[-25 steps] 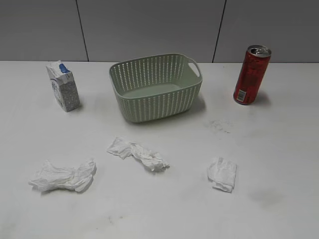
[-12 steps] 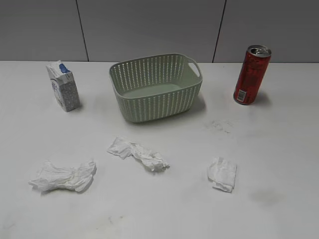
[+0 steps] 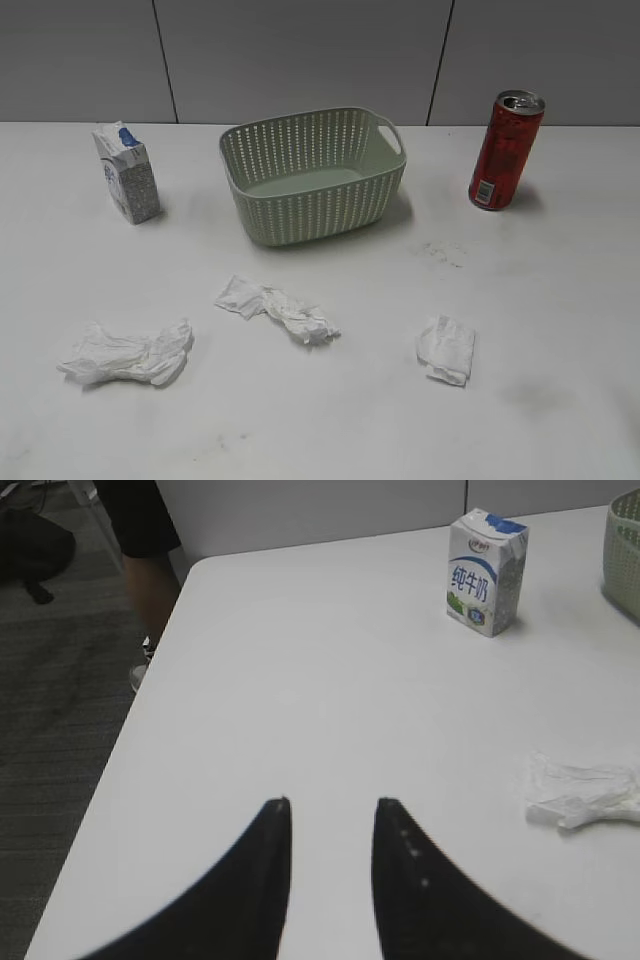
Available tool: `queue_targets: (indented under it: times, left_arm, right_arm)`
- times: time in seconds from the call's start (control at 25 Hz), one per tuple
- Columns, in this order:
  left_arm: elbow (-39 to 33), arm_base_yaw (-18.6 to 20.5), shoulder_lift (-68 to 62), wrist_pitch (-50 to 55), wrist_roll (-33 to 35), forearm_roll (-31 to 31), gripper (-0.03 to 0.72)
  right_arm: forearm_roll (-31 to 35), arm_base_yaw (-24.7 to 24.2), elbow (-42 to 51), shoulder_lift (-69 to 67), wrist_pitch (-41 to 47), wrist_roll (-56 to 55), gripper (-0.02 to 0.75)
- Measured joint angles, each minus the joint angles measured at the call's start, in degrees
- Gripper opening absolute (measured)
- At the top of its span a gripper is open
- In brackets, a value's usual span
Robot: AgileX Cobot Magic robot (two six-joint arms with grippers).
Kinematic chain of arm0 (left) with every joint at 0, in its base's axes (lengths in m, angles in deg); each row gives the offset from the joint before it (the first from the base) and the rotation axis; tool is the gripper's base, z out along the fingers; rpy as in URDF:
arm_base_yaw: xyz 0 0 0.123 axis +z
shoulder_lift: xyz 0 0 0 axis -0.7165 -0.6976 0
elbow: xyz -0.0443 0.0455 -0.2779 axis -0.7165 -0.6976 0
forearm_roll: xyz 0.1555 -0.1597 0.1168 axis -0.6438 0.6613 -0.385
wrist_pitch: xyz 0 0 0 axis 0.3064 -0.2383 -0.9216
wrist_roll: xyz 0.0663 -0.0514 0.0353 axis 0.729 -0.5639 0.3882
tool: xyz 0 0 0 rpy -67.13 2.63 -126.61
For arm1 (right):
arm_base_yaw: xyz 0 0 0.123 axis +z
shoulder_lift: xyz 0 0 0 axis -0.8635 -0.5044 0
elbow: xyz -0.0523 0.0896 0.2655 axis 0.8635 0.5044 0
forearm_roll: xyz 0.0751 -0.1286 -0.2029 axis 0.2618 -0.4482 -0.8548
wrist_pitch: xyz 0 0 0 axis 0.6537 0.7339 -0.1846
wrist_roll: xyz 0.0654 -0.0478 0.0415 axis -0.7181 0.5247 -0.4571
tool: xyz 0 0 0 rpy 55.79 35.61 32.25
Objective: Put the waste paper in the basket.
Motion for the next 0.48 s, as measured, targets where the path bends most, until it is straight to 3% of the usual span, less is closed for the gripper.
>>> queue_targets:
  times: [0.12, 0.28, 0.4, 0.48]
  left_arm:
    - [0.0, 0.0, 0.0, 0.0, 0.0, 0.64, 0.221]
    - [0.0, 0.0, 0.0, 0.0, 0.0, 4.52, 0.221]
    - [0.0, 0.0, 0.0, 0.0, 0.0, 8.04, 0.23]
    - [0.0, 0.0, 0.0, 0.0, 0.0, 8.4, 0.277]
  right_arm:
    - [4.61, 0.0, -1.89, -6.13, -0.02, 2.9, 0.571]
    - [5.86, 1.46, -4.75, -11.57, 1.19, 4.26, 0.571]
    - [3.94, 7.45, -7.47, -16.0, 1.25, 4.41, 0.571]
    - [2.2, 11.28, -9.0, -19.15, 0.82, 3.75, 0.571]
